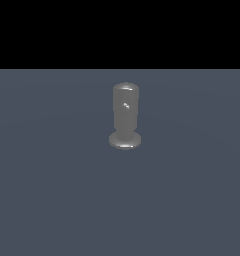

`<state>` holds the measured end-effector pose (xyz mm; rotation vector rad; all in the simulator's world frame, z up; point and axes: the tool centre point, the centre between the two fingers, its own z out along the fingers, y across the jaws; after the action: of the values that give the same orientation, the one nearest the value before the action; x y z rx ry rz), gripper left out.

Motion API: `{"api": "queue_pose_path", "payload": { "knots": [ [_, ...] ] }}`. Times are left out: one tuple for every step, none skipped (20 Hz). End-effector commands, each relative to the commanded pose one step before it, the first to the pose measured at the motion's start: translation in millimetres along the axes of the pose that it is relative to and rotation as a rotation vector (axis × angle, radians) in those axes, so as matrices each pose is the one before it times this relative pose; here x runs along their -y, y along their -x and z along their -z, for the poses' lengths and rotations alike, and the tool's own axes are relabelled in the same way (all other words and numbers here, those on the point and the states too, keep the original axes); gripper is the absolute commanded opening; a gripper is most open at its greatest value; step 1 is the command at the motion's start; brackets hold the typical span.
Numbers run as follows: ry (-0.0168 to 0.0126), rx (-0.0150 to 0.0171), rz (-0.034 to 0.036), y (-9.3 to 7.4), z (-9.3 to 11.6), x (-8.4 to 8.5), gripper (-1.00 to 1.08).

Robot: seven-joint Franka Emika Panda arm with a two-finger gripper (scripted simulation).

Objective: Turn on the faucet by rotating a designated handle.

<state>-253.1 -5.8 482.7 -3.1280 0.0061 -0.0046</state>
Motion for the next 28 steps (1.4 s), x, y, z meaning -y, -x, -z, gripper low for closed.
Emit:
{"api": "queue_pose_path", "payload": {
  "knots": [
    [0.0,0.0,0.0,0.0,0.0,-0.01,-1.0],
    [0.0,0.0,0.0,-0.08,-0.24,0.05,-1.0],
    [0.0,0.0,0.0,-0.25,-0.71,0.16,-1.0],
    [0.0,0.0,0.0,-0.42,-1.19,0.27,-1.0],
    [0.00022,0.00003,-0.00095,-0.61,-1.67,0.19,-1.0],
    [0.0,0.0,0.0,-0.76,-2.13,0.49,-1.0],
    [0.0002,0.00004,-0.00095,-0.95,-2.61,0.39,-1.0],
    [0.00014,0.00003,-0.00067,-1.11,-3.07,0.56,-1.0],
    [0.00014,0.00003,-0.00067,-1.28,-3.53,0.67,-1.0],
    [0.0002,0.00004,-0.00095,-1.45,-3.99,0.71,-1.0],
    [0.00021,0.00004,-0.00095,-1.62,-4.44,0.81,-1.0],
    [0.00025,0.00005,-0.00117,-1.79,-4.89,0.87,-1.0],
    [0.00025,0.00005,-0.00117,-1.95,-5.32,0.97,-1.0],
    [0.00029,0.00006,-0.00135,-2.11,-5.75,1.03,-1.0],
    [0.00029,0.00006,-0.00135,-2.27,-6.17,1.13,-1.0],
    [0.0003,0.00006,-0.00135,-2.42,-6.58,1.22,-1.0],
    [0.00036,0.00007,-0.00165,-2.59,-6.98,1.25,-1.0],
    [0.00033,0.00007,-0.00151,-2.74,-7.37,1.37,-1.0],
    [0.00039,0.00008,-0.00178,-2.9,-7.75,1.4,-1.0],
    [0.0004,0.00008,-0.00178,-3.05,-8.11,1.48,-1.0],
    [0.0004,0.00008,-0.00178,-3.16,-8.36,1.54,-1.0],
    [0.0004,0.00008,-0.00178,-3.17,-8.33,1.54,-1.0],
    [0.0004,0.00008,-0.00178,-3.16,-8.26,1.52,-1.0],
    [0.00037,0.00008,-0.00165,-3.16,-8.19,1.54,-1.0],
    [0.0004,0.00008,-0.00178,-3.17,-8.13,1.49,-1.0],
    [0.00037,0.00008,-0.00165,-3.16,-8.07,1.51,-1.0],
    [0.00037,0.00008,-0.00165,-3.17,-8.02,1.5,-1.0],
    [0.00037,0.00008,-0.00165,-3.18,-7.97,1.49,-1.0]
  ]
}}
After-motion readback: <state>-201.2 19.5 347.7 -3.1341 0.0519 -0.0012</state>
